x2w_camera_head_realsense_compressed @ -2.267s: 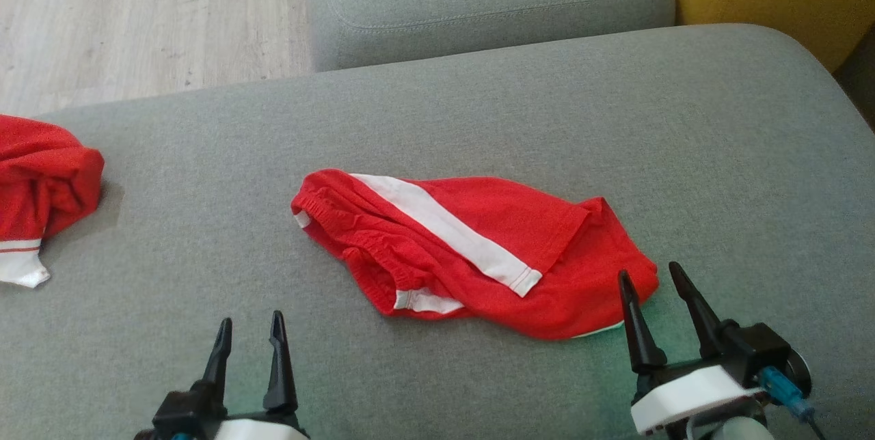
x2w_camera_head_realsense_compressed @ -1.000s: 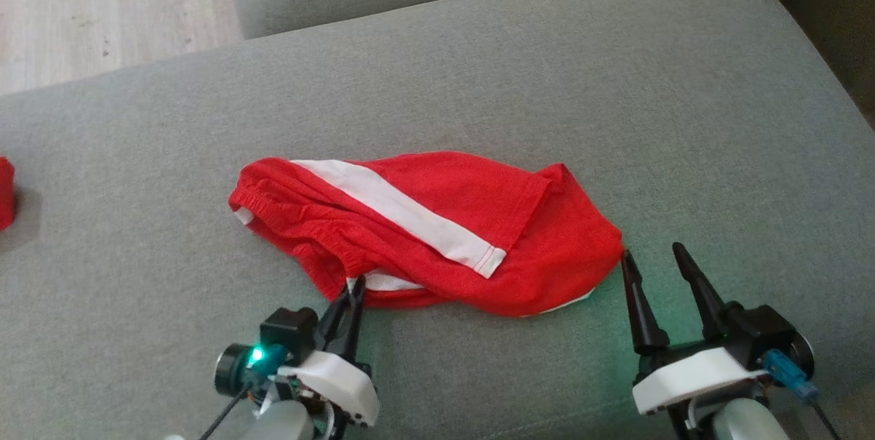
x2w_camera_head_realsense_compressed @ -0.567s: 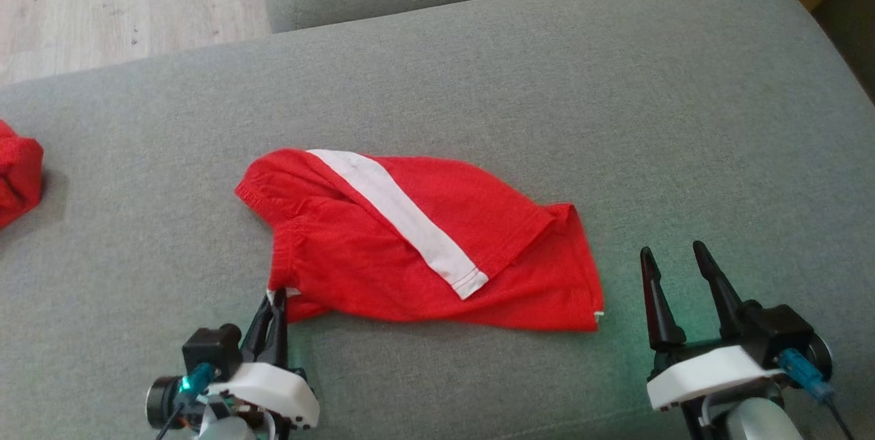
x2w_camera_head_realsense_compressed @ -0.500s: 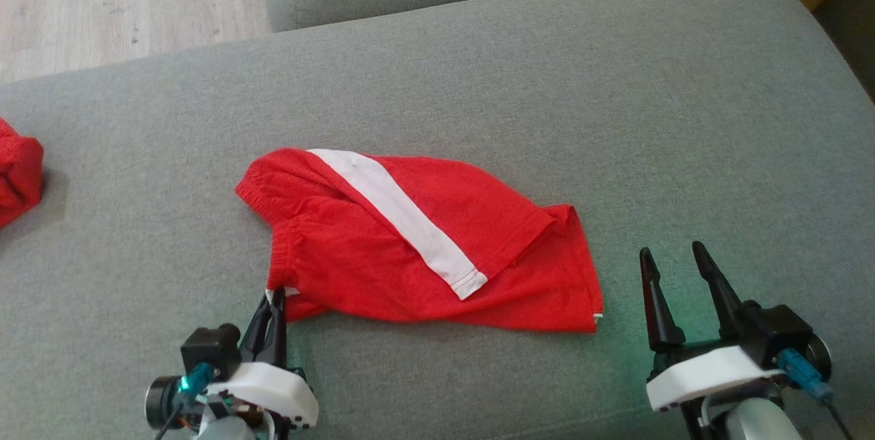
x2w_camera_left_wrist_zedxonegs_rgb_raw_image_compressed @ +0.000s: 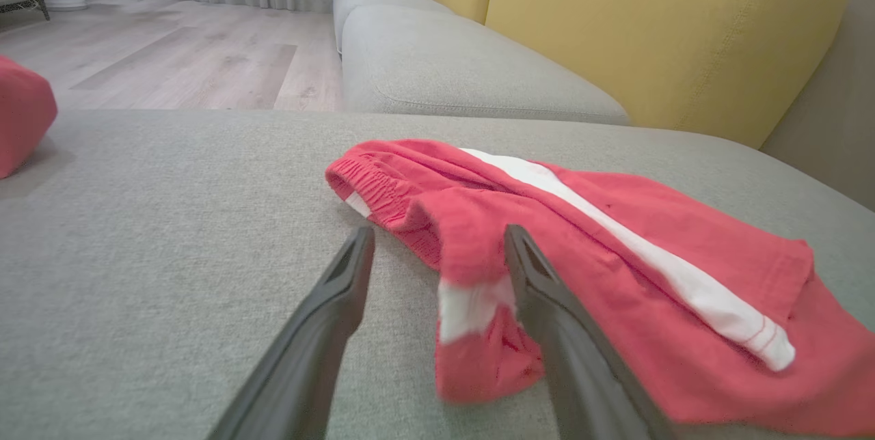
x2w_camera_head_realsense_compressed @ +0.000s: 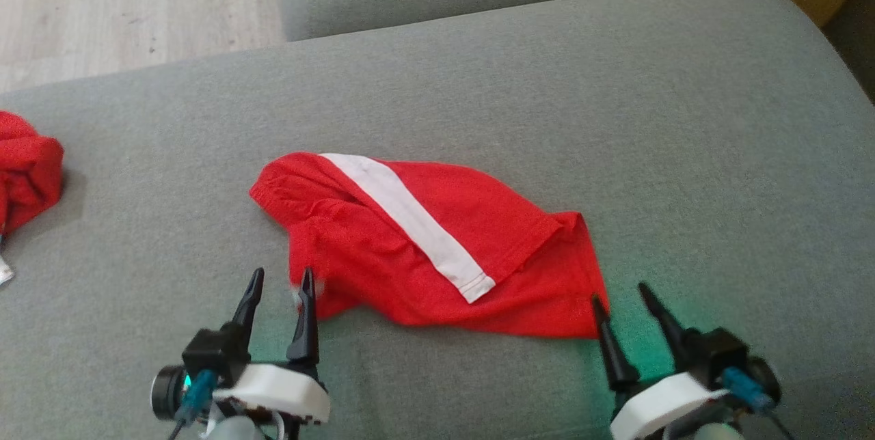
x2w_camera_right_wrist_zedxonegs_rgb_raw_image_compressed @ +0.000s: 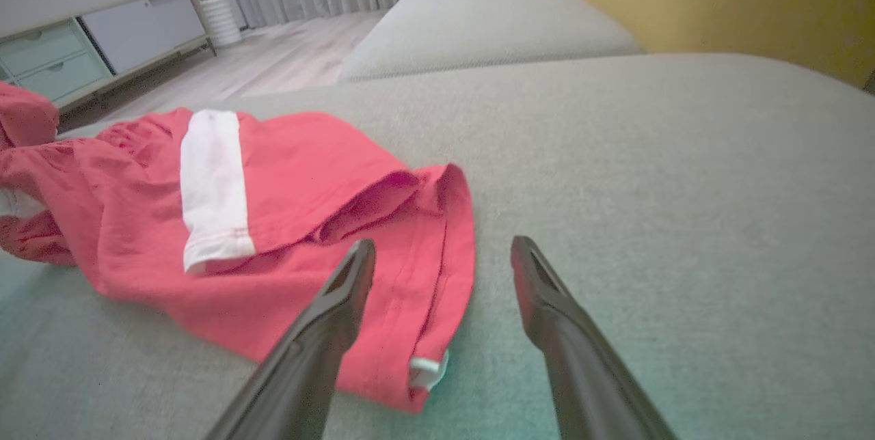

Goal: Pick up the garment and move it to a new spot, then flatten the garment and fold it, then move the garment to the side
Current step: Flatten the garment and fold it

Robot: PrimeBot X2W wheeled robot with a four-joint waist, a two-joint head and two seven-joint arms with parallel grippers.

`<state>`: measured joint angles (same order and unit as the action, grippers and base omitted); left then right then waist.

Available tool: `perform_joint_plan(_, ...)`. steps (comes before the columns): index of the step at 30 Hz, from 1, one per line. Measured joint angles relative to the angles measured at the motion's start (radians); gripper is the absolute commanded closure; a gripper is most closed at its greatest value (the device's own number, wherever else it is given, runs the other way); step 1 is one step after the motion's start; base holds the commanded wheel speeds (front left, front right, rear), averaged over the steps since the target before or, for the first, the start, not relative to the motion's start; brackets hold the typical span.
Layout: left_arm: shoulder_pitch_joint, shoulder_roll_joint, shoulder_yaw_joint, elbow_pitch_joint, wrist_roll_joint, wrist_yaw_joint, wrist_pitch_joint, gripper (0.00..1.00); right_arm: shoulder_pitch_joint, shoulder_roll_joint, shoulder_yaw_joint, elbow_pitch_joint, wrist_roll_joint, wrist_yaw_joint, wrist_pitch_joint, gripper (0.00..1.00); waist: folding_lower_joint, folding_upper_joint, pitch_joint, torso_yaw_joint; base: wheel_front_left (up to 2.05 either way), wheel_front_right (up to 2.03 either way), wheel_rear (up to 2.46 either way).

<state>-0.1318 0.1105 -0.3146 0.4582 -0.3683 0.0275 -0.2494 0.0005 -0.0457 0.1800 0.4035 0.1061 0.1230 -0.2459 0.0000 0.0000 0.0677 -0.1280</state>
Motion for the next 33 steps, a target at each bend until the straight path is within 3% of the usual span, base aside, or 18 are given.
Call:
perform_joint_plan(11,0.100,-0.012,0.023,-0.134,0.035,0.000,0.000,0.00,-0.034,0.000,0.059,0.133,0.020,0.000,0.048,0.00,0.0000,0.0000,0.001,0.059,0.00,0.00,0.00)
perform_joint_plan(18,0.117,-0.017,0.029,-0.154,0.044,0.000,0.000,0.00,-0.057,0.001,0.039,0.193,0.028,0.000,0.081,0.00,0.0000,0.0000,0.001,0.086,0.00,0.00,0.00)
perform_joint_plan(22,0.117,-0.021,0.035,-0.156,0.045,0.000,0.000,0.00,-0.056,-0.001,0.025,0.198,0.028,0.000,0.088,0.00,0.0000,0.0000,-0.002,0.090,0.00,0.00,0.00)
perform_joint_plan(33,0.120,-0.026,0.053,-0.166,0.056,0.000,0.000,0.00,-0.057,-0.001,0.113,0.189,0.066,0.000,0.100,0.00,0.0000,0.0000,-0.006,0.080,0.00,0.00,0.00)
